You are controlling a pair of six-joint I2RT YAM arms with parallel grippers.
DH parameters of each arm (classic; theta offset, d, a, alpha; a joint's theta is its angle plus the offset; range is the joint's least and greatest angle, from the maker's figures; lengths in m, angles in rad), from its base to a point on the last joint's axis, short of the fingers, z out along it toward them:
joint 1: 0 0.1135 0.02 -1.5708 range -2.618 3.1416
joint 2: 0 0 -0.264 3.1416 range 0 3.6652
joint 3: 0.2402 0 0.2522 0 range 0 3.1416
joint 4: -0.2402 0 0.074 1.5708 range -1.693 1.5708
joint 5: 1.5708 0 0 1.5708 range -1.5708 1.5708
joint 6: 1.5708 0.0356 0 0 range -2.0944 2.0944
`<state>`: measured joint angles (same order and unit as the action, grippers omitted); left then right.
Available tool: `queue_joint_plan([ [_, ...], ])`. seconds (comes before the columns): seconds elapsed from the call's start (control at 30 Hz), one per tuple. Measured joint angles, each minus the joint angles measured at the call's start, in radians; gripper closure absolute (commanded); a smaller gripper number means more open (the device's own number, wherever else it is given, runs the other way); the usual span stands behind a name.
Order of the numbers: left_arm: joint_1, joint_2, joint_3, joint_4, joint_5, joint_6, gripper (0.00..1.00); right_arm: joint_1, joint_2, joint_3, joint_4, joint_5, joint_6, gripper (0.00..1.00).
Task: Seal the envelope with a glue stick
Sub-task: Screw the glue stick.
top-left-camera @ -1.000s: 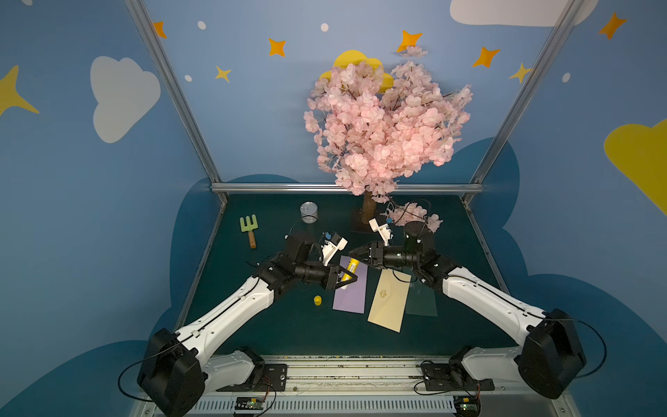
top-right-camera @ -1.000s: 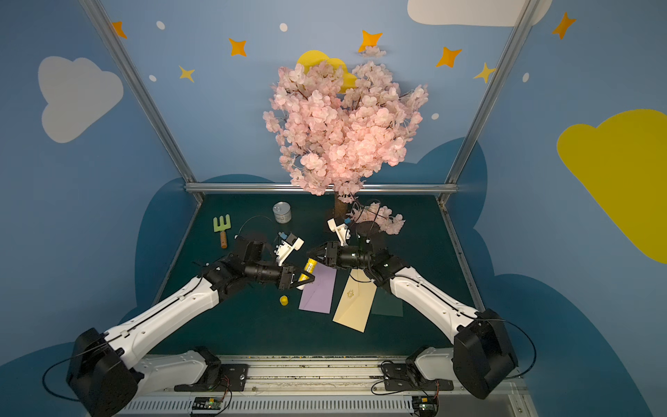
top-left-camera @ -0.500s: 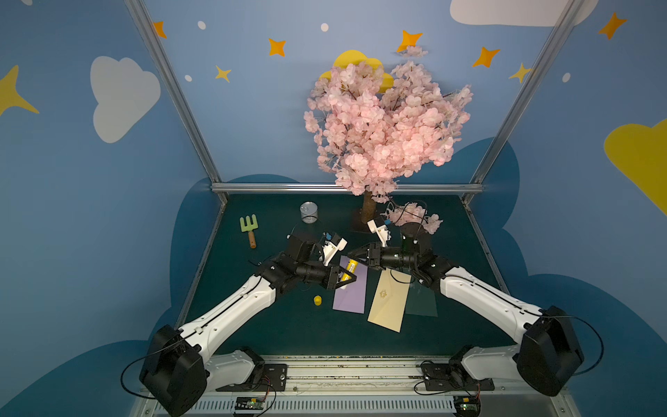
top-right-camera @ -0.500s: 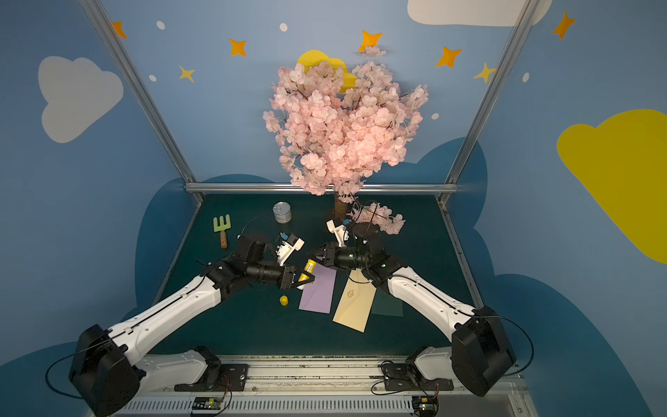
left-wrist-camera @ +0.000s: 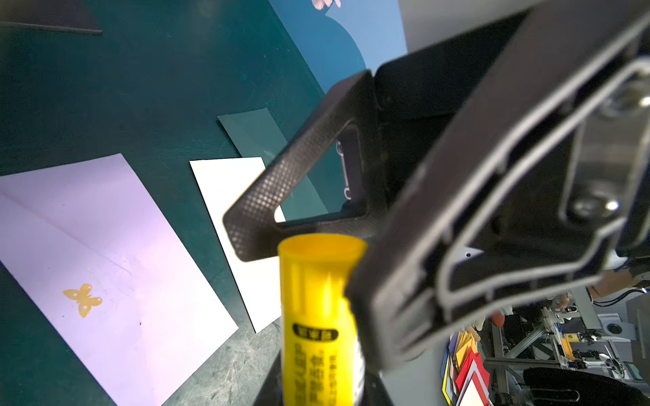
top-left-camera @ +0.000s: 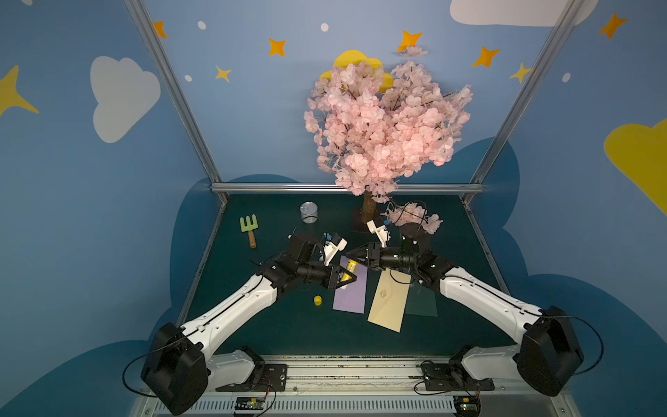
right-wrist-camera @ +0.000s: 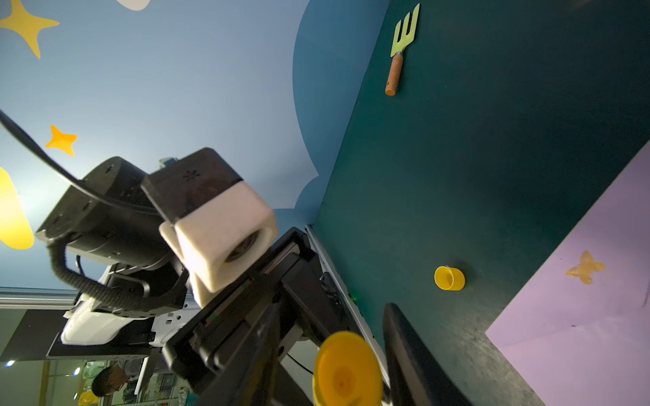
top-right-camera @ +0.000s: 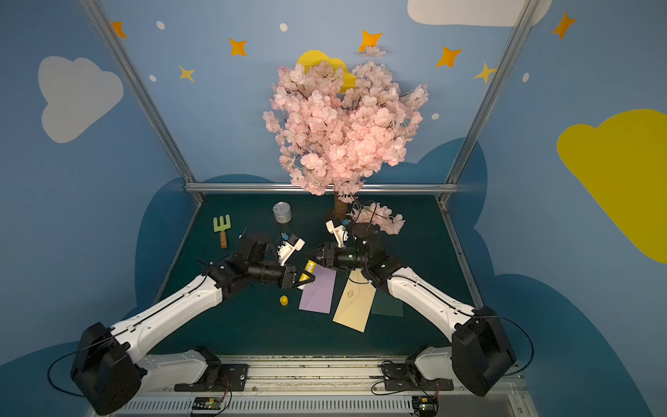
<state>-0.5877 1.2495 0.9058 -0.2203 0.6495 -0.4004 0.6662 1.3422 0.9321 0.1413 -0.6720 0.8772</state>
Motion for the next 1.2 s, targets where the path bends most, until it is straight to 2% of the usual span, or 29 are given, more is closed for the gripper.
queue_joint_plan([
  [0.1, -0.002, 0.002, 0.000, 0.005, 0.001, 0.000, 0.97, 0.000, 0.000, -0.002, -0.003, 0.002, 0.000, 0.65],
  [0.3, -0.002, 0.001, 0.000, 0.011, 0.001, 0.000, 0.97, -0.001, 0.000, -0.005, -0.003, 0.006, 0.003, 0.66],
  [0.43, -0.002, 0.000, 0.000, 0.015, 0.002, -0.004, 0.97, -0.001, 0.000, -0.007, -0.003, 0.006, 0.004, 0.74],
  [0.53, -0.003, -0.001, -0.001, 0.019, 0.002, -0.008, 0.97, -0.002, 0.001, -0.007, 0.003, 0.006, 0.008, 0.76],
  [0.63, -0.003, -0.003, -0.001, 0.020, 0.002, -0.012, 0.97, -0.002, 0.001, -0.008, 0.008, 0.006, 0.008, 0.85],
  [0.77, -0.001, -0.010, -0.010, 0.037, 0.011, -0.023, 0.97, -0.005, 0.001, -0.024, 0.055, -0.014, 0.019, 0.86],
  [1.03, 0.046, -0.055, -0.051, 0.127, 0.174, -0.088, 0.97, -0.019, -0.001, -0.071, 0.273, -0.159, 0.043, 0.89],
  [1.2, 0.064, -0.079, -0.054, 0.225, 0.312, -0.158, 0.97, -0.026, -0.010, -0.105, 0.517, -0.250, 0.116, 0.90],
])
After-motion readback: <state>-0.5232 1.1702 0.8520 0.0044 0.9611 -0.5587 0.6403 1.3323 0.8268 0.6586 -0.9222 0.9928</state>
